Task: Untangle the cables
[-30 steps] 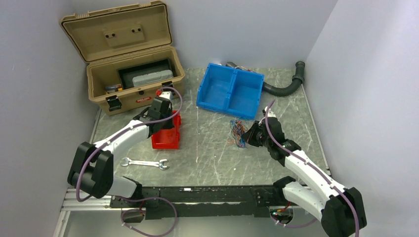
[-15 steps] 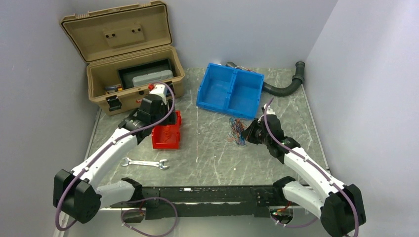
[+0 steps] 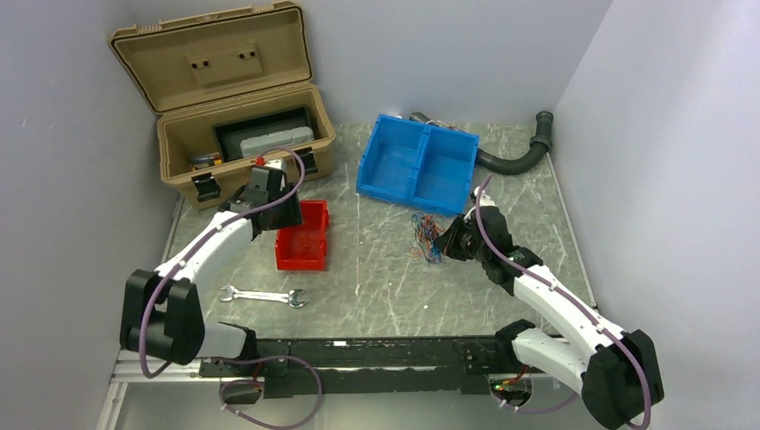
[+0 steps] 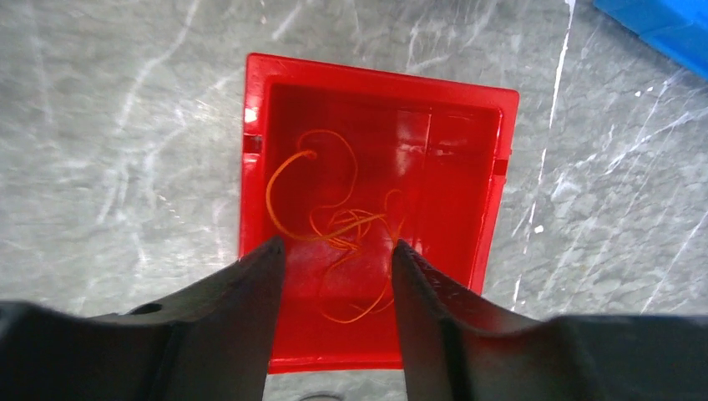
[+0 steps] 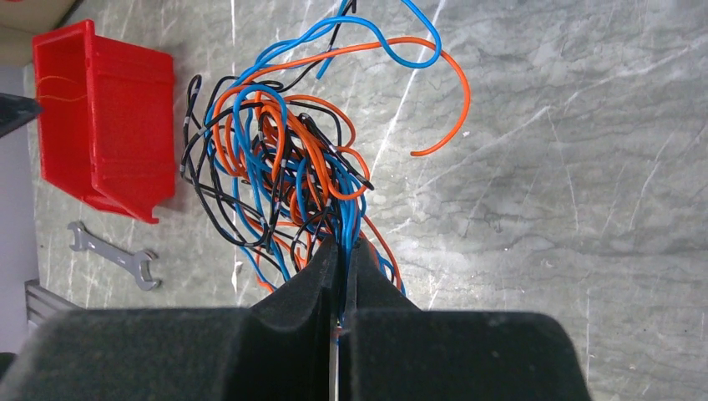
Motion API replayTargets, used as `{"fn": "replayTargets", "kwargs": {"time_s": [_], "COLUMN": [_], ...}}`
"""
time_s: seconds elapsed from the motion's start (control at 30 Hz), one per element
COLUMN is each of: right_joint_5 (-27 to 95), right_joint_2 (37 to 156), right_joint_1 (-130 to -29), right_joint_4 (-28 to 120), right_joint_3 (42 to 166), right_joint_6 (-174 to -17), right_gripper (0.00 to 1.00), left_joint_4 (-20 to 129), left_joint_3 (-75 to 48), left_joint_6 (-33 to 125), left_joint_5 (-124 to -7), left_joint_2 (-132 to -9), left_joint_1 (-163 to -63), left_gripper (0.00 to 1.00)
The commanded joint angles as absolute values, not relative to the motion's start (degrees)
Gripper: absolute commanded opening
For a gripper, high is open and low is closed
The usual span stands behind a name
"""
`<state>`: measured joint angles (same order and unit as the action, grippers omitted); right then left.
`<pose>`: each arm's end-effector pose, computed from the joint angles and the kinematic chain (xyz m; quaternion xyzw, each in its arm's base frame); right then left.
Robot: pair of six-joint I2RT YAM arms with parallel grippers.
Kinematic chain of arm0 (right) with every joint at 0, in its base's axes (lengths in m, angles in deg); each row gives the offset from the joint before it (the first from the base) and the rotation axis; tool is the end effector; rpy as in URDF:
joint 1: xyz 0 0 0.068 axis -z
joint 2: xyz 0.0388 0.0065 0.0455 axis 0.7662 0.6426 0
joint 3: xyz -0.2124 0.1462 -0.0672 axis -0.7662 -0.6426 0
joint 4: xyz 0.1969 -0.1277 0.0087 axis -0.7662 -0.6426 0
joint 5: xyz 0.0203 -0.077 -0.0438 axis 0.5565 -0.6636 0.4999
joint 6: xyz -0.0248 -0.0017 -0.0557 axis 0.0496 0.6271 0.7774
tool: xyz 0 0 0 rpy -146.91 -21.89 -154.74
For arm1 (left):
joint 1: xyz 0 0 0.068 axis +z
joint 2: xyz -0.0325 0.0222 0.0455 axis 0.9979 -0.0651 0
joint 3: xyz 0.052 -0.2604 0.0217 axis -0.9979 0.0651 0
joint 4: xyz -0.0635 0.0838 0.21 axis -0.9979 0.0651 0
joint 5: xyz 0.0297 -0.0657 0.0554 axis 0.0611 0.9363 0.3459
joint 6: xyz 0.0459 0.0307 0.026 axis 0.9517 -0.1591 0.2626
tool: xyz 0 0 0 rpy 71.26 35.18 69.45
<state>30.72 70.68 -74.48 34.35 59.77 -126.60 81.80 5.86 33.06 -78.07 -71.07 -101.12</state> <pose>0.1734 0.0829 0.2207 0.0845 0.8887 0.2621 0.3666 0.2513 -0.0631 0.2437 -0.0928 0.9299 -0.0863 0.3452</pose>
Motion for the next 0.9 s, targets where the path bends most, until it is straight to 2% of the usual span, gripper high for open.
{"fn": "replayTargets", "kwargs": {"time_s": [0.0, 0.07, 0.13, 0.37, 0.57, 0.63, 0.73, 0.87], "right_joint_5": [30.41, 30.30, 30.17, 30.84, 31.45, 32.05, 33.35, 36.30], "right_joint_2": [70.09, 69.86, 69.59, 69.99, 70.45, 70.99, 72.26, 73.96], "right_joint_1": [-74.79, -74.83, -74.81, -74.80, -74.75, -74.79, -74.89, -75.17], "right_joint_4": [35.50, 35.35, 35.57, 36.80, 36.46, 36.62, 37.58, 40.38], "right_joint_3": [63.31, 63.26, 62.78, 61.29, 62.16, 62.09, 61.50, 60.28], "right_joint_6": [-125.27, -125.27, -125.44, -126.36, -125.76, -125.40, -125.39, -126.43], "right_gripper": [0.00, 0.00, 0.00, 0.00, 0.00, 0.00, 0.00, 0.00], "left_joint_4": [78.55, 77.30, 76.12, 75.29, 74.93, 77.56, 81.36, 80.04], "left_joint_3": [4.17, 5.17, 6.45, 6.77, 6.66, 5.79, 5.02, 6.37], "left_joint_6": [31.92, 31.74, 31.57, 32.17, 32.38, 32.35, 31.84, 32.25], "left_joint_5": [-74.32, -73.21, -72.44, -73.44, -70.09, -73.04, -77.45, -73.24], "left_joint_2": [-74.37, -75.40, -75.67, -78.54, -78.32, -75.75, -69.82, -60.74], "left_joint_1": [-101.03, -101.03, -101.12, -101.21, -103.12, -106.67, -111.96, -114.73], "left_gripper": [0.47, 0.27, 0.16, 0.12, 0.16, 0.23, 0.39, 0.50]}}
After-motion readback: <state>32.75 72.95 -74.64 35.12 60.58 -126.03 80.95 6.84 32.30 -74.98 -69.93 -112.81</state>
